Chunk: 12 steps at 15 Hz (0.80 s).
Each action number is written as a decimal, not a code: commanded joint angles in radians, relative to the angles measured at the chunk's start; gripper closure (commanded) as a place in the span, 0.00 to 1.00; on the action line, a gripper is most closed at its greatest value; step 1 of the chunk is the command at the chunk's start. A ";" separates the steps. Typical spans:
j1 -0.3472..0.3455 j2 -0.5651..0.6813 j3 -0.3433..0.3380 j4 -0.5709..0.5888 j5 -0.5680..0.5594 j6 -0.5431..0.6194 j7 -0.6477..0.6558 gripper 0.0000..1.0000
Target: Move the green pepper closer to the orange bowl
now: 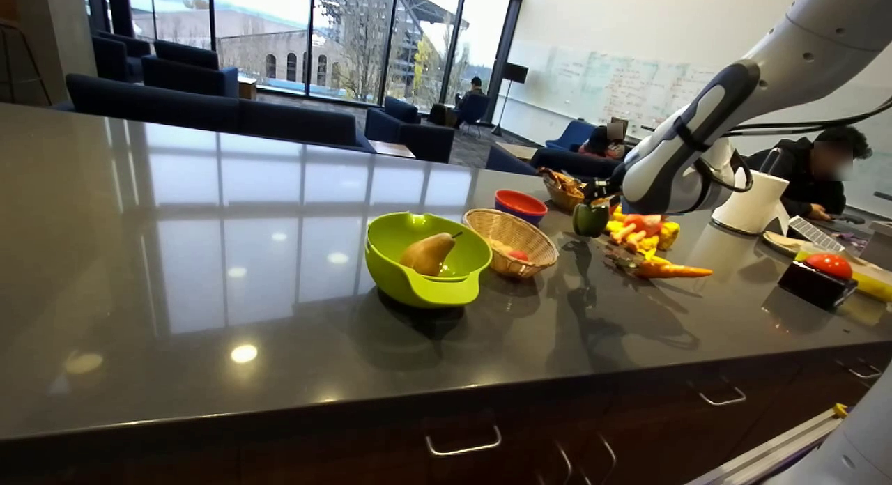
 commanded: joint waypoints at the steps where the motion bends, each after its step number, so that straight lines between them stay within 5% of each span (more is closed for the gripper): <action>1: -0.006 -0.027 0.018 0.010 -0.039 0.000 -0.018 0.07; 3: -0.029 -0.050 0.057 0.014 -0.075 0.000 -0.010 0.05; 4: -0.165 -0.152 0.227 -0.016 -0.077 -0.002 -0.074 0.01; 6: -0.204 -0.152 0.259 -0.037 -0.234 0.003 0.047 0.00; 7: -0.128 -0.073 0.164 -0.007 -0.155 0.002 -0.015 0.00; 8: -0.146 -0.067 0.175 -0.028 -0.164 0.025 -0.013 0.00; 10: -0.040 0.029 0.028 0.010 -0.025 0.015 -0.131 0.00; 12: -0.056 0.033 0.028 -0.018 -0.032 0.013 -0.135 0.00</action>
